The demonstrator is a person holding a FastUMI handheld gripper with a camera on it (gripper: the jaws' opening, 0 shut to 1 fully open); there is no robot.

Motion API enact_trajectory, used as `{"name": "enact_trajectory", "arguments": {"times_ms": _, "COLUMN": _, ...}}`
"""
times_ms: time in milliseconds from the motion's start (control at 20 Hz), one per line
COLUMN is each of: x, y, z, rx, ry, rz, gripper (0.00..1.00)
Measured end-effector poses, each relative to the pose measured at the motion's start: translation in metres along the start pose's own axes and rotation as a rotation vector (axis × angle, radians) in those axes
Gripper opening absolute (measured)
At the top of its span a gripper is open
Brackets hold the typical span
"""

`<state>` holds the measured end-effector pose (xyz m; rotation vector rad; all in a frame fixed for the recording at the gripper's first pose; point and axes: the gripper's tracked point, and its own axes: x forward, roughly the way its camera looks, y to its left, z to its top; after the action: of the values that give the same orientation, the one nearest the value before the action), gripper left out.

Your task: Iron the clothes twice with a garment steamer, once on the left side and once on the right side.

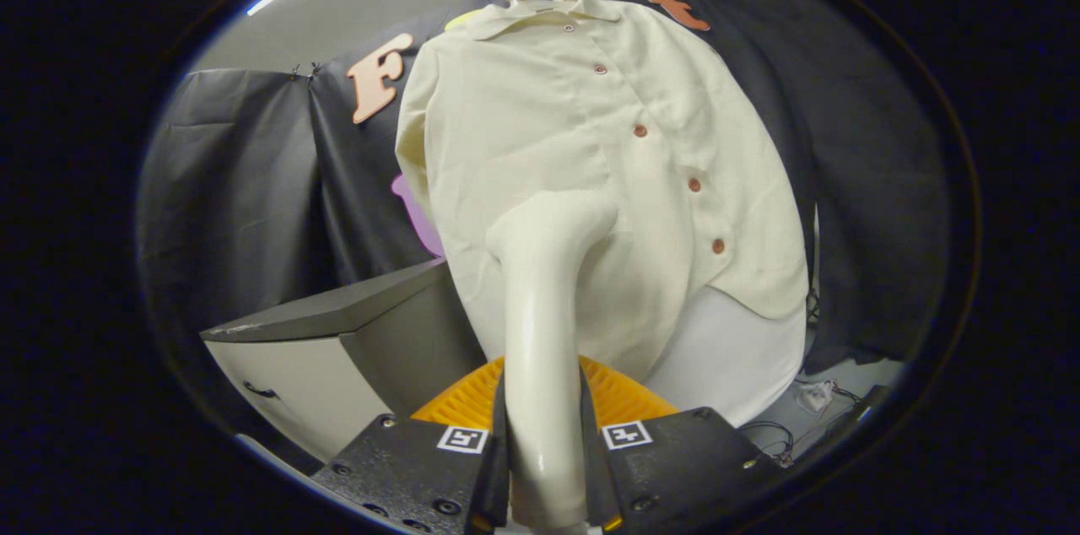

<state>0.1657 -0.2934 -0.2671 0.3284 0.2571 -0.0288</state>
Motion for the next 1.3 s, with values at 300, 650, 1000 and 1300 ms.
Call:
{"name": "enact_trajectory", "arguments": {"times_ms": 300, "x": -0.012, "y": -0.007, "z": -0.029, "rx": -0.018, "ry": 0.051, "rz": -0.023, "gripper": 0.35}}
{"name": "enact_trajectory", "arguments": {"times_ms": 650, "x": -0.039, "y": -0.012, "z": -0.050, "rx": -0.003, "ry": 0.082, "rz": -0.037, "gripper": 0.35}}
{"name": "enact_trajectory", "arguments": {"times_ms": 1000, "x": -0.090, "y": 0.011, "z": -0.014, "rx": -0.038, "ry": 0.021, "rz": -0.007, "gripper": 0.35}}
{"name": "enact_trajectory", "arguments": {"times_ms": 1300, "x": -0.124, "y": 0.033, "z": 0.049, "rx": -0.074, "ry": -0.073, "rz": 0.019, "gripper": 0.35}}
